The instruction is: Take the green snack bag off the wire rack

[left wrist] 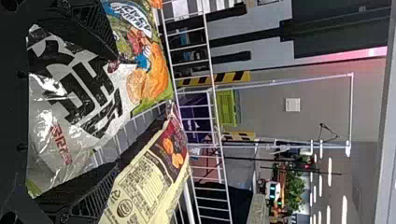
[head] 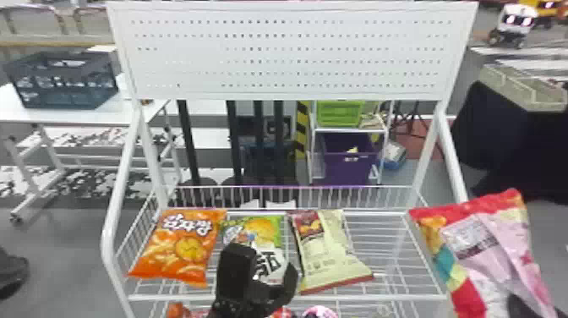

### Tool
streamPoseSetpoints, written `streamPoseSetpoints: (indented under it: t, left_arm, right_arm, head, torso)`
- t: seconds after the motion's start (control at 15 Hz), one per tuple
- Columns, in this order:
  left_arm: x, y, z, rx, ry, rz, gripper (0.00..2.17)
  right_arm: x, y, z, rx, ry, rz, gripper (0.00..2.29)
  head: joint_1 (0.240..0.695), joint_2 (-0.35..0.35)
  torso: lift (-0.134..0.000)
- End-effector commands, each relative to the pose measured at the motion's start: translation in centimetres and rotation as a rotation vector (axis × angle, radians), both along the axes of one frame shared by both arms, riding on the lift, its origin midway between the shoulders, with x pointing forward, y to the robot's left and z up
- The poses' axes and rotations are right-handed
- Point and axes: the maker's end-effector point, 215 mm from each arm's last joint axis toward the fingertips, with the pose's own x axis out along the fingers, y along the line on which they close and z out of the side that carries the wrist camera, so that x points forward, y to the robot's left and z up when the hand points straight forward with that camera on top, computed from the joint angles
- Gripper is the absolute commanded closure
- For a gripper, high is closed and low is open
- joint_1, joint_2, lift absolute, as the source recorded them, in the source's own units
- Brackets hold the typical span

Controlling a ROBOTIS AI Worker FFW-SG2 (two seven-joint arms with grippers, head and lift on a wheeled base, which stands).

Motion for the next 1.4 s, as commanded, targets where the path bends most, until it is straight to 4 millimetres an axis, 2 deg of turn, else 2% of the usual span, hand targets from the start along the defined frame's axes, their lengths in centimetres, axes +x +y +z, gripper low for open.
streamPoseSetpoints:
  t: [0.0,0.13,0.27,0.53,0.73,0.8,1.07,1.2,1.27,1.33]
  left_arm:
    - [0.6,0.6,-0.5,0.006,0.016,0.009,0.09]
    - [0.7,0.7,-1.0,0.011,0.031,0.011,0.28]
    - [0.4,0.8,-1.9,0.035,0.059,0.005,0.72]
    - [0.4,1.5,-2.1,0.053,0.065,0.03,1.86]
    - [0.3,1.7,-1.9,0.054,0.066,0.029,1.92]
    - [0.3,1.7,-1.8,0.052,0.065,0.028,2.15]
    - [0.3,1.6,-1.2,0.048,0.054,0.026,2.15]
    - [0.2,1.7,-0.1,0.044,0.032,0.026,2.15]
    - [0.1,2.4,0.7,0.043,0.016,0.039,2.15]
    - [-0.2,2.7,2.0,0.032,-0.007,0.043,2.15]
  right_arm:
    - [0.0,0.1,0.1,-0.001,0.0,0.003,2.24]
    - [-0.1,0.1,0.1,-0.002,0.001,0.003,2.24]
    - [-0.1,0.1,0.4,-0.004,-0.005,0.005,2.24]
    - [-0.2,0.1,0.4,-0.003,-0.005,0.004,2.24]
    - [-0.2,0.1,0.5,-0.001,-0.006,0.004,2.24]
    - [-0.2,0.1,0.5,-0.001,-0.007,0.003,2.24]
    - [-0.2,0.1,0.6,-0.001,-0.01,0.003,2.24]
    - [-0.2,0.1,0.6,-0.001,-0.01,0.003,2.24]
    - [-0.2,0.1,0.6,-0.001,-0.01,0.003,2.24]
    - [-0.2,0.1,0.6,0.0,-0.01,0.002,2.24]
  head:
    - [0.499,0.0]
    - [0.499,0.0]
    - [0.499,0.0]
    - [0.499,0.0]
    - [0.499,0.0]
    - [0.499,0.0]
    - [0.499,0.0]
    - [0.499,0.0]
    - [0.499,0.0]
    - [0.499,0.0]
  torso:
    - [0.0]
    - [0.0]
    - [0.0]
    - [0.0]
    - [0.0]
    - [0.0]
    - [0.0]
    - [0.0]
    - [0.0]
    - [0.0]
